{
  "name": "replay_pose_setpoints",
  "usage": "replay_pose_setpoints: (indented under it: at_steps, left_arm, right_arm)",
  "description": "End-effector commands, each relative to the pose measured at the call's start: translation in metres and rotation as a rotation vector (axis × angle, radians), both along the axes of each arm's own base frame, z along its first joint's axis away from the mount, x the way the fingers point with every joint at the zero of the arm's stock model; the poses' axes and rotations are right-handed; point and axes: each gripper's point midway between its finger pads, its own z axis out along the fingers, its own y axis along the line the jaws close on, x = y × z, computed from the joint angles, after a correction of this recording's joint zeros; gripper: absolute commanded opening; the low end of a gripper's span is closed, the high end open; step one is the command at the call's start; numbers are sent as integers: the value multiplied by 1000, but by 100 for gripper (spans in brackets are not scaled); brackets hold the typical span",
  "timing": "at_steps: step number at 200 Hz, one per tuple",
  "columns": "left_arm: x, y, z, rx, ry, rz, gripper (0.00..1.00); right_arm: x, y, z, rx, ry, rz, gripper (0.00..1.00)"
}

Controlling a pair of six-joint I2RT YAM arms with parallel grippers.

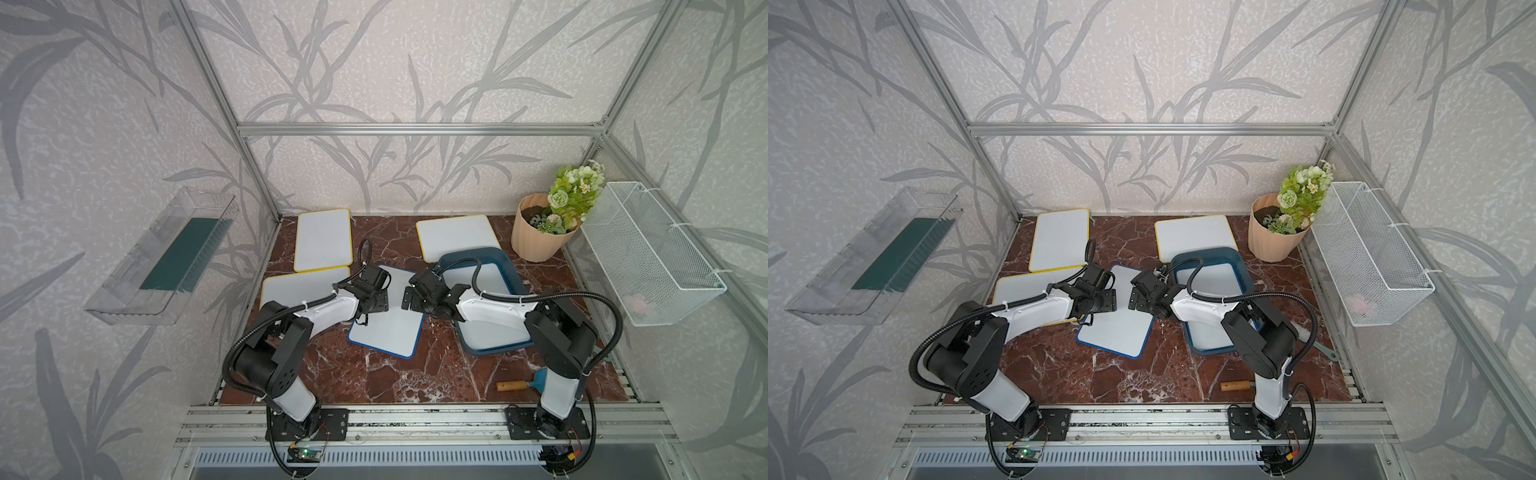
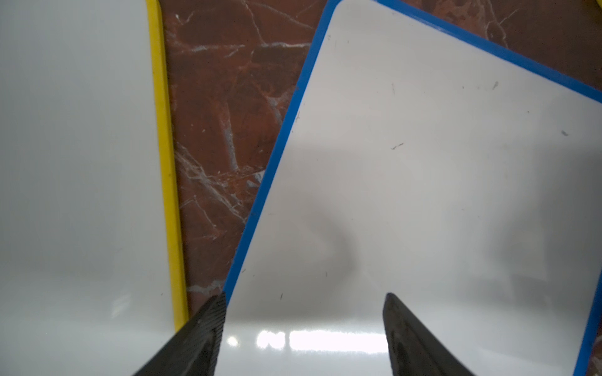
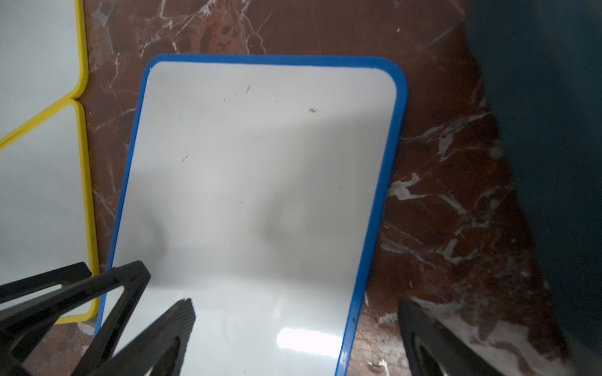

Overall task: Put the whiteboard into the storage box
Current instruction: Adjust the storage box at the center of the board.

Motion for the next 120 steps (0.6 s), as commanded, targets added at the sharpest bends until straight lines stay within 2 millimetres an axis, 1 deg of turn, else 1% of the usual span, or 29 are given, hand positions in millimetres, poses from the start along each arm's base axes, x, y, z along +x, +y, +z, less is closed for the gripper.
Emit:
replay_pose_setpoints:
  at_steps: [1, 20, 64, 100, 120]
  left_arm:
    - [16, 5, 12, 52, -59, 14, 75]
    - [19, 8, 12, 72, -61, 17, 76]
    - [24, 13, 5, 77, -47, 30, 76]
    - [26, 12, 0, 61, -34, 27, 76]
    - [27, 11, -2, 56, -30, 25, 76]
  right_arm:
    - [10, -9, -3, -10, -37, -77, 99]
    - [14, -13, -3, -35, -57, -91, 99]
    - [24, -29, 2, -102, -106, -134, 99]
    - [33, -46, 2, -153, -109, -161, 99]
    - [37, -49, 4, -154, -115, -159, 99]
